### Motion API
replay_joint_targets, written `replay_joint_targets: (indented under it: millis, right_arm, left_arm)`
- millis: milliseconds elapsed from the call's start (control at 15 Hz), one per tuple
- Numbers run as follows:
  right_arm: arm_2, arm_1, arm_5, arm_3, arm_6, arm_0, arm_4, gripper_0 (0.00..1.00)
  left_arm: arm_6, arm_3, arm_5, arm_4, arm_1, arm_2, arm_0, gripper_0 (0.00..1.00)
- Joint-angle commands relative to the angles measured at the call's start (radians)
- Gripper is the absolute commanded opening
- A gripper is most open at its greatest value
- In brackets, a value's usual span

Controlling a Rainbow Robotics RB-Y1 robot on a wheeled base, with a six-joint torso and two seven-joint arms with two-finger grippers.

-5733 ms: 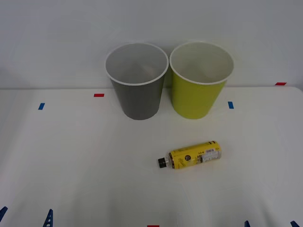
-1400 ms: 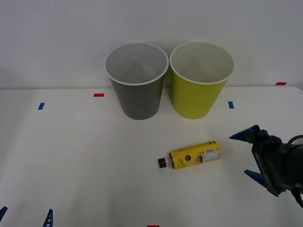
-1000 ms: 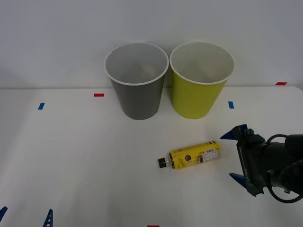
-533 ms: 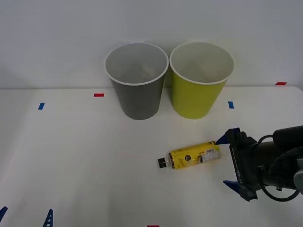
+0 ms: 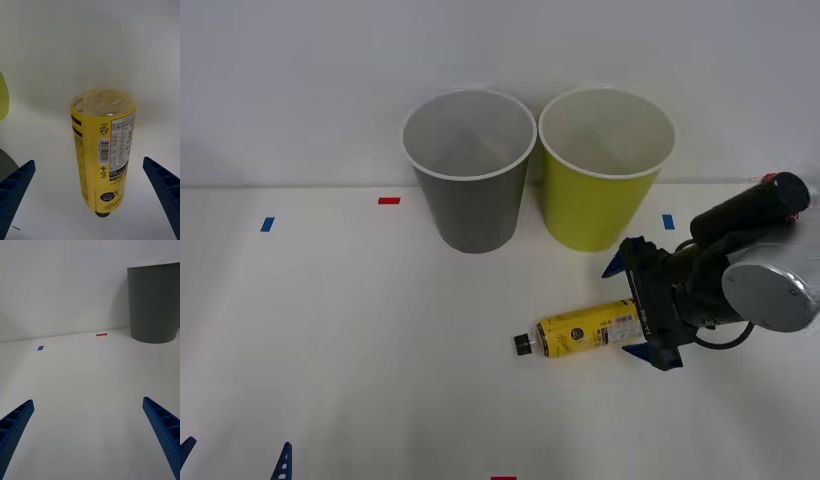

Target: Put cans in the gray bin and PET bottles in the light green bin.

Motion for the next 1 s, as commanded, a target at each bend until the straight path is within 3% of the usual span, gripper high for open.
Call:
replay_joint_targets:
  millis: [67, 467, 1000]
  right_arm:
    - [0.037, -0.024, 0.000, 0.012, -0.010, -0.010, -0.007, 1.00]
    - [0.051, 0.001, 0.000, 0.104, 0.012, -0.042, -0.004, 1.00]
    - [0.129, 0.102, -0.052, 0.196, 0.028, -0.051, 0.108, 1.00]
  left_arm:
    - [0.000, 0.000, 0.000, 0.000, 0.000, 0.000, 0.000, 1.00]
    - [0.000, 0.000, 0.000, 0.000, 0.000, 0.000, 0.000, 1.00]
    - [0.000, 0.000, 0.000, 0.000, 0.000, 0.000, 0.000, 1.00]
